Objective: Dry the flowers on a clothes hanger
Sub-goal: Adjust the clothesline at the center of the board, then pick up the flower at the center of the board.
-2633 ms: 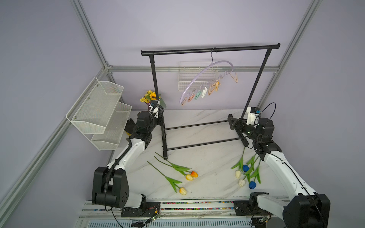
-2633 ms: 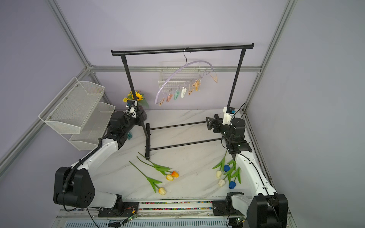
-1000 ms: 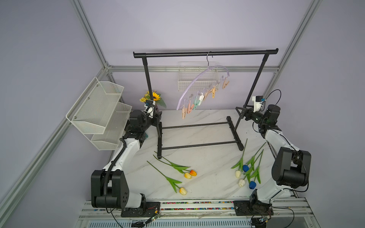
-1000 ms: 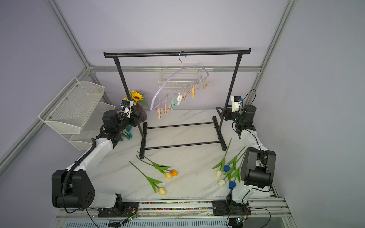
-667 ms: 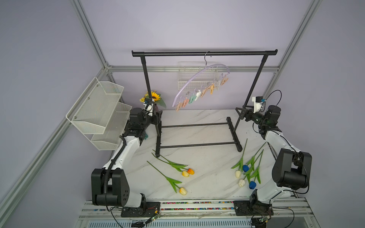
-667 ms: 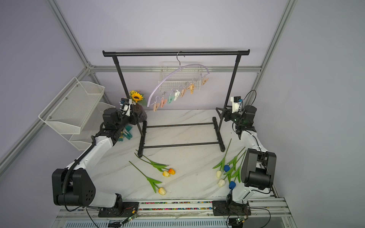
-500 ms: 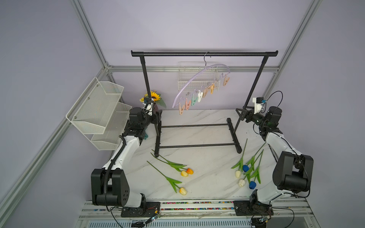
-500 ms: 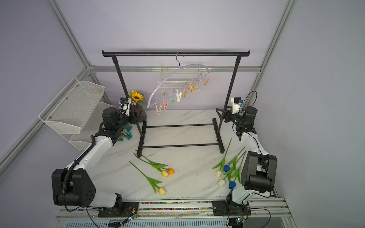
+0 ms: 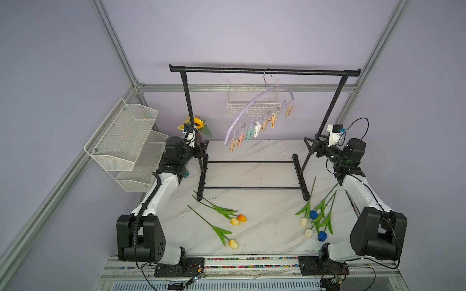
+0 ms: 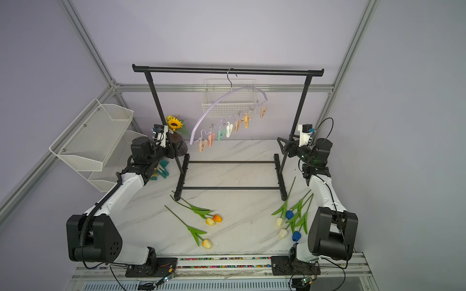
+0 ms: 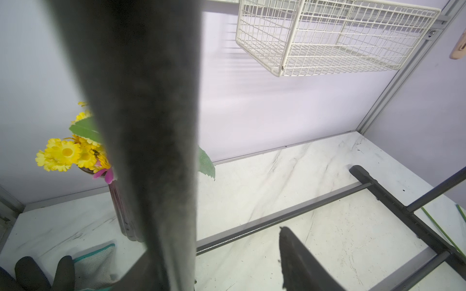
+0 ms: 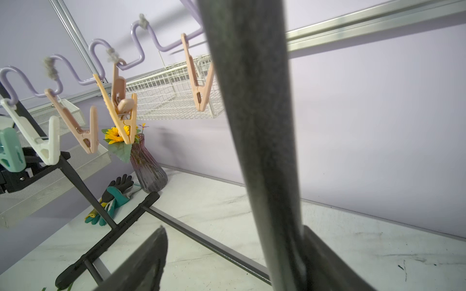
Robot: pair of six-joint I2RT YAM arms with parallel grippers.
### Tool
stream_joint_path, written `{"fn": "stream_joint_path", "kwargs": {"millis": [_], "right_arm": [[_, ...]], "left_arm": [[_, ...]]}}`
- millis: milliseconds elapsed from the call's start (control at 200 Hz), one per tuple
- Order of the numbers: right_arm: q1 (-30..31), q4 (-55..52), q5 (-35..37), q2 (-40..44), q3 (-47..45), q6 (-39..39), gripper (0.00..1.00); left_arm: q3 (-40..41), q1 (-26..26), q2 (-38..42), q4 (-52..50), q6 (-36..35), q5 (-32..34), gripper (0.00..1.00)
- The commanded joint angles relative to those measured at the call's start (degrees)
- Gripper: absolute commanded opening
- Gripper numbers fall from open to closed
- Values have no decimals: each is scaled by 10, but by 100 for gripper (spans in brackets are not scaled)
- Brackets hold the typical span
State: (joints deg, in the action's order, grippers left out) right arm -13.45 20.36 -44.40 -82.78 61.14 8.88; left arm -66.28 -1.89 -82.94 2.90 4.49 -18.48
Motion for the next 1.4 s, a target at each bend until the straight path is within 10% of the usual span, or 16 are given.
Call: {"fn": "stream_joint_path", "kwargs": {"millis": [0, 630, 915, 1395], "right_arm": [[1, -19, 31, 33, -9, 14, 83], [1, -258, 114, 256, -54, 71, 85], [33, -113, -25, 225, -121, 245, 76], [472, -186, 155, 58, -114, 177, 63]], "left_arm": [[-24, -1, 0, -9, 17, -10, 68], [-20, 0, 91, -69, 51, 60, 100], [39, 0, 166, -133, 176, 180, 100], [157, -2, 207, -225, 287, 167, 95]]}}
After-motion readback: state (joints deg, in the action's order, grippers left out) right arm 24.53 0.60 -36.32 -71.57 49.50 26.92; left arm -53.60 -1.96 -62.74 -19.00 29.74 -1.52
